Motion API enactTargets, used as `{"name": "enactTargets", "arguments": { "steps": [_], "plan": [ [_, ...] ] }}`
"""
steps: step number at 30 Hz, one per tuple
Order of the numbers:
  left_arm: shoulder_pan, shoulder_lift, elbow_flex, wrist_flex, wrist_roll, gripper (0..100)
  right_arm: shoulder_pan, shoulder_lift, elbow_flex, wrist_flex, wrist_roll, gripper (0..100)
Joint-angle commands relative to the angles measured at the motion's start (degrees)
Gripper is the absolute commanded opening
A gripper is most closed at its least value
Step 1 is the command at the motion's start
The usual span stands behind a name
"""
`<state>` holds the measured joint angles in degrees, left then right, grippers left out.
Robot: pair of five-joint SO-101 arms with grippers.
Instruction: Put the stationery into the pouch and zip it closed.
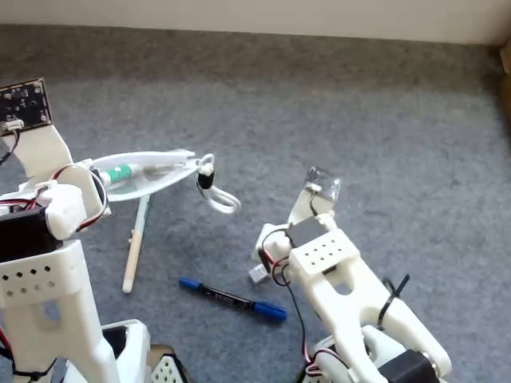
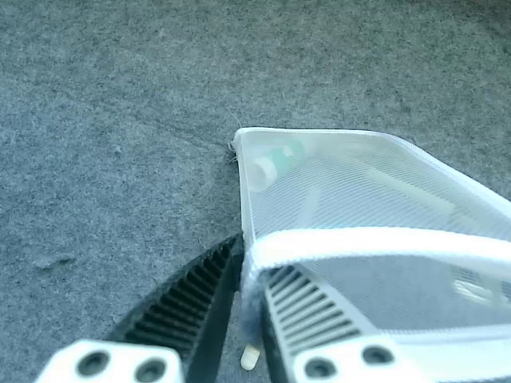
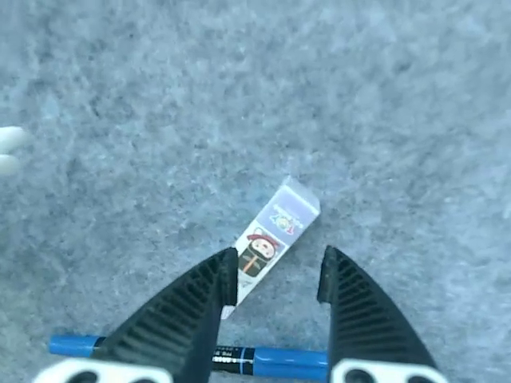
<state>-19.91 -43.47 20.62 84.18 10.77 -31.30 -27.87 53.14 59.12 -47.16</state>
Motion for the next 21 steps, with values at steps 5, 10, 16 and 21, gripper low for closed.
{"name": "enactTargets", "arguments": {
  "steps": [5,10,16,21],
  "plan": [
    [0.7,0.3,0.7,-0.6,0.4,1,3.1,1.1,-3.3,-4.2,-0.4,16.3],
    [0.7,0.3,1.5,-1.7,0.4,1,2.9,3.8,-3.6,-4.2,-0.4,16.3],
    [0.7,0.3,1.5,-1.7,0.4,1,2.9,7.2,-3.7,-4.3,-0.3,16.0],
    [0.7,0.3,1.6,-1.7,0.3,1,2.9,7.7,-3.7,-4.3,-0.3,15.9]
  ]
}}
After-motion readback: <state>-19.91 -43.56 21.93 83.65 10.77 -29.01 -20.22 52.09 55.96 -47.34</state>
